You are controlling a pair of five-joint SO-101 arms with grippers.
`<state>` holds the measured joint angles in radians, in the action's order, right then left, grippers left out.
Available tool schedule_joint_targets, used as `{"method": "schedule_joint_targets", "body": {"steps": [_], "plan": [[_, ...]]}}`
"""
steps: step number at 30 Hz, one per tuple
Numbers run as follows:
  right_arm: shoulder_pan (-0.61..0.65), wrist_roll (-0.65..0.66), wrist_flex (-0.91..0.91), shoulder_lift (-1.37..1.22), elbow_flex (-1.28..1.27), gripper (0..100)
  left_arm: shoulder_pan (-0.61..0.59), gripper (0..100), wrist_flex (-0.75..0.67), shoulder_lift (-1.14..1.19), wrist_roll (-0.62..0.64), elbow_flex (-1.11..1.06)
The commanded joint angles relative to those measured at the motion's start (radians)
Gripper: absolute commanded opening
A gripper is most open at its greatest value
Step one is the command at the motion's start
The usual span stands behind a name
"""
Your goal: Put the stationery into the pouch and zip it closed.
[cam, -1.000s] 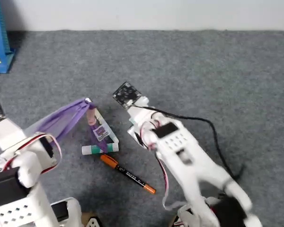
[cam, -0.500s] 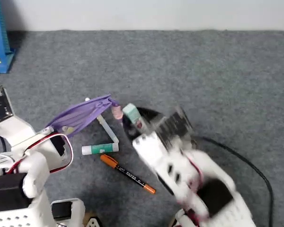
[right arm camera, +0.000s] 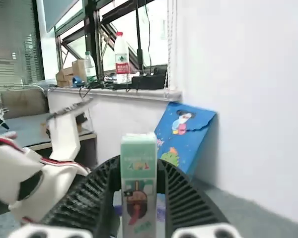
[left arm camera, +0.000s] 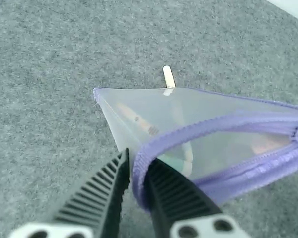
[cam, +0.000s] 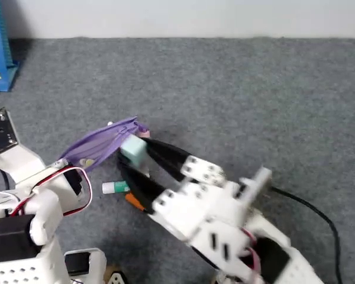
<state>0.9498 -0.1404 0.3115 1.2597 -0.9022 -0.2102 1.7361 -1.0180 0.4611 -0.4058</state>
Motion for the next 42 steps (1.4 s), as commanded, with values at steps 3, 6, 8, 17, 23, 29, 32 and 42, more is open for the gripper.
{"method": "schedule_joint_targets", "body": {"steps": [3, 6, 8, 17, 23, 29, 32, 42], "plan": [[0.008, -0.021, -0.369, -0.171, -0.095, 0.8, 0.005, 1, 0.017, 0.003, 0.006, 0.010], [0.007, -0.023, -0.512, -0.263, -0.124, 0.8, 0.005, 1, 0.017, 0.003, 0.005, 0.010], [0.007, -0.025, -0.581, -0.325, -0.126, 0.8, 0.005, 1, 0.017, 0.003, 0.003, 0.010], [-0.002, -0.048, -0.785, -0.522, -0.126, 0.8, 0.003, 1, 0.015, 0.000, 0.002, -0.044], [-0.045, -0.103, -0.796, -0.604, -0.127, 0.8, 0.003, 1, 0.017, -0.002, 0.002, -0.051], [-0.050, -0.097, -0.796, -0.687, -0.123, 1.0, 0.003, 1, 0.017, -0.002, 0.002, -0.051], [-0.050, -0.095, -0.796, -0.699, -0.121, 7.2, 0.003, 1, 0.017, -0.002, 0.002, -0.051], [-0.044, 0.005, -0.776, -0.631, -0.126, 22.0, 0.003, 1, 0.017, -0.002, 0.002, -0.050]]}}
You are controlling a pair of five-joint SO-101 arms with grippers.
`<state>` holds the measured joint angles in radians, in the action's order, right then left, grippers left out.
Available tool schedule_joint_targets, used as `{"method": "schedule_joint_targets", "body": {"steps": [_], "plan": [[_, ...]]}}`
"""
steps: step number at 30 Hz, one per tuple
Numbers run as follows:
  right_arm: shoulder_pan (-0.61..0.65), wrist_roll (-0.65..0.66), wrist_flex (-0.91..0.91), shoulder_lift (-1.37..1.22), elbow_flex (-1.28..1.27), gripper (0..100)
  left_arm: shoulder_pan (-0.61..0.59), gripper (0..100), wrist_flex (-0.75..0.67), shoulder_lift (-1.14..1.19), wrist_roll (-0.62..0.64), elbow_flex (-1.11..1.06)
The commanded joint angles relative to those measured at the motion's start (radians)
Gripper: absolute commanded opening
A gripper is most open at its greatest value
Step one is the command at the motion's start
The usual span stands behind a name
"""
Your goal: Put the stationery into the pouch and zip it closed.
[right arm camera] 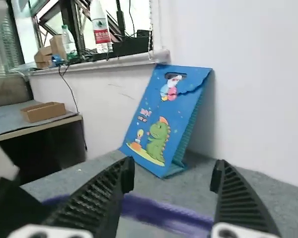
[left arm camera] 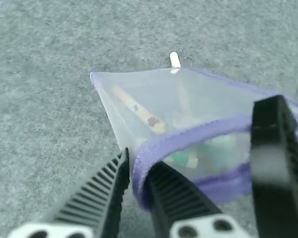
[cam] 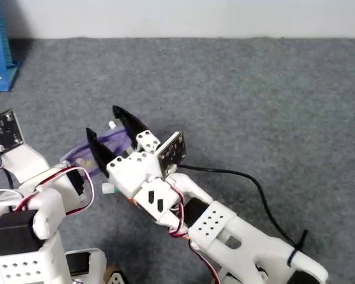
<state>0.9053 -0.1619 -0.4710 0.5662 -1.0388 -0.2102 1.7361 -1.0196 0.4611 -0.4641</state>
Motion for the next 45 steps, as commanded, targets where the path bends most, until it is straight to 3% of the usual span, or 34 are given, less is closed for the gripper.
{"method": "schedule_joint_targets", "body": {"steps": [1, 8, 17, 26, 32, 39, 45], "plan": [[0.001, 0.026, 0.031, 0.087, 0.011, 20.6, 0.005, 1, 0.017, 0.000, 0.002, 0.008], [-0.005, 0.026, 0.297, 0.320, 0.011, 18.8, 0.003, 1, 0.017, 0.000, 0.002, 0.012], [-0.090, 0.018, 0.852, 0.591, 0.011, 18.8, -0.068, 1, 0.017, 0.000, 0.002, 0.059], [-0.130, 0.018, 1.213, 0.568, 0.011, 18.7, -0.166, 1, 0.017, 0.002, 0.000, 0.053], [-0.130, 0.026, 1.296, 0.407, 0.011, 18.7, -0.167, 1, 0.017, 0.002, 0.000, 0.053], [-0.124, 0.127, 1.285, 0.134, 0.021, 18.7, -0.167, 1, 0.017, 0.005, 0.000, 0.051], [-0.035, 0.124, 1.190, -0.054, 0.031, 18.7, -0.167, 1, 0.017, 0.005, 0.000, 0.051]]}}
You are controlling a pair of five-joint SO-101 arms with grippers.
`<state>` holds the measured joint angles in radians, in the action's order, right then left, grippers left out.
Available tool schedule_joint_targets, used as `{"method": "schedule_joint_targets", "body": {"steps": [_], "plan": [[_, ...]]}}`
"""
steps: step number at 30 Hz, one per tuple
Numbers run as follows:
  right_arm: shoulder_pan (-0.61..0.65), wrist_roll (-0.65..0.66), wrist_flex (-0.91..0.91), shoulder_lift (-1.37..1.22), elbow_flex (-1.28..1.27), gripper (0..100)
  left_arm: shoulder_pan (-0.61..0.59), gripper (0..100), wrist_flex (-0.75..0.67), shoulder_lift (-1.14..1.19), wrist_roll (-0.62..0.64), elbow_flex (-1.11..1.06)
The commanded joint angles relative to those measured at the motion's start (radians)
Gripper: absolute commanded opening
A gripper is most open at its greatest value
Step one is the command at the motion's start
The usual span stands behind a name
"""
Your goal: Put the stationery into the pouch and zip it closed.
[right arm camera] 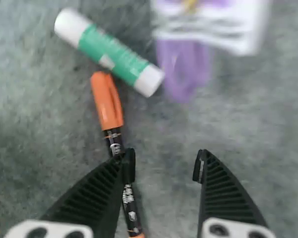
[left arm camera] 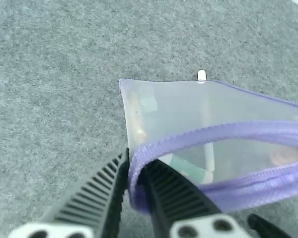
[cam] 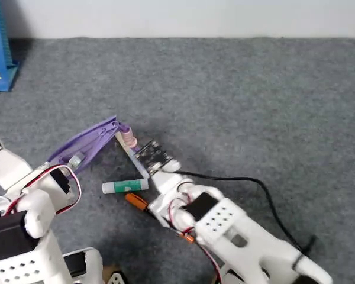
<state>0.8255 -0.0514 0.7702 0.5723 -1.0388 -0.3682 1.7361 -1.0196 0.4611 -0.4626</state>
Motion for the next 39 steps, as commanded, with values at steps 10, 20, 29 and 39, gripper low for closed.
{"method": "schedule_joint_targets", "body": {"steps": [10, 20, 29, 39], "plan": [[0.090, 0.015, -0.254, -0.348, 0.046, 18.6, -0.009, 1, 0.017, 0.006, 0.002, 0.051], [0.082, 0.021, -0.062, -0.489, 0.201, 2.2, -0.009, 1, 0.017, 0.005, 0.002, 0.051], [0.002, 0.025, 0.166, -0.311, 0.196, 0.8, -0.009, 1, 0.017, 0.003, 0.002, 0.051], [-0.305, 0.212, 0.444, -0.101, 0.196, 1.0, -0.009, 1, 0.017, 0.002, 0.002, 0.051]]}}
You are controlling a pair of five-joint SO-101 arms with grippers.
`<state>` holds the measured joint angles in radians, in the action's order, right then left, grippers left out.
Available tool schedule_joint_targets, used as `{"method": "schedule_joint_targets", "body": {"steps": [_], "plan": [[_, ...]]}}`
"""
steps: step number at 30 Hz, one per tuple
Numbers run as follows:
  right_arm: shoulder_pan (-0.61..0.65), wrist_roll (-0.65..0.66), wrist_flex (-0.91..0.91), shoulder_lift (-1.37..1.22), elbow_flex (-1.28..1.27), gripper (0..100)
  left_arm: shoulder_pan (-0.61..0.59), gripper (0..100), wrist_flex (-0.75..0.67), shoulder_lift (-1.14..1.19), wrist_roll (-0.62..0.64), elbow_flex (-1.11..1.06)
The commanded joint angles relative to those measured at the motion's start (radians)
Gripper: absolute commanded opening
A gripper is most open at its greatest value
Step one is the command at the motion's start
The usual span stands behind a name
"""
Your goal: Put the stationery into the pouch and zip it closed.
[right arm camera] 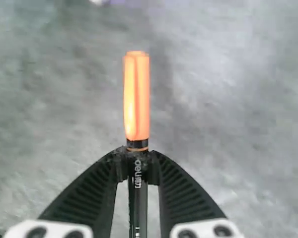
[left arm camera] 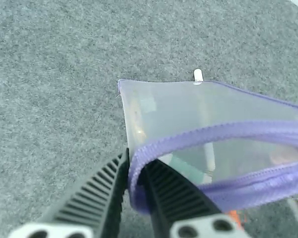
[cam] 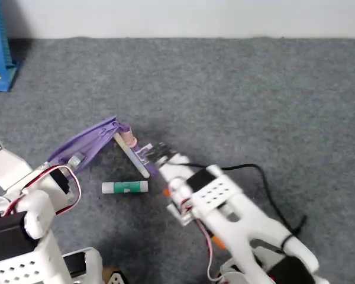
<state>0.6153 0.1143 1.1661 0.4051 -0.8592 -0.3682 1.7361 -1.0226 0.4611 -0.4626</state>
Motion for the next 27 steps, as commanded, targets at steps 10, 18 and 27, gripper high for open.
{"method": "schedule_joint_targets", "body": {"steps": [10, 18, 27], "plan": [[-0.150, 0.071, 0.044, 0.077, 0.017, 17.7, -0.009, 1, 0.017, 0.005, 0.002, 0.050], [-0.101, 0.066, -0.124, -0.021, 0.017, 17.6, -0.009, 1, 0.017, 0.005, 0.002, 0.050], [-0.097, 0.069, -0.294, -0.222, 0.021, 14.1, -0.009, 1, 0.017, 0.005, 0.002, 0.050]]}}
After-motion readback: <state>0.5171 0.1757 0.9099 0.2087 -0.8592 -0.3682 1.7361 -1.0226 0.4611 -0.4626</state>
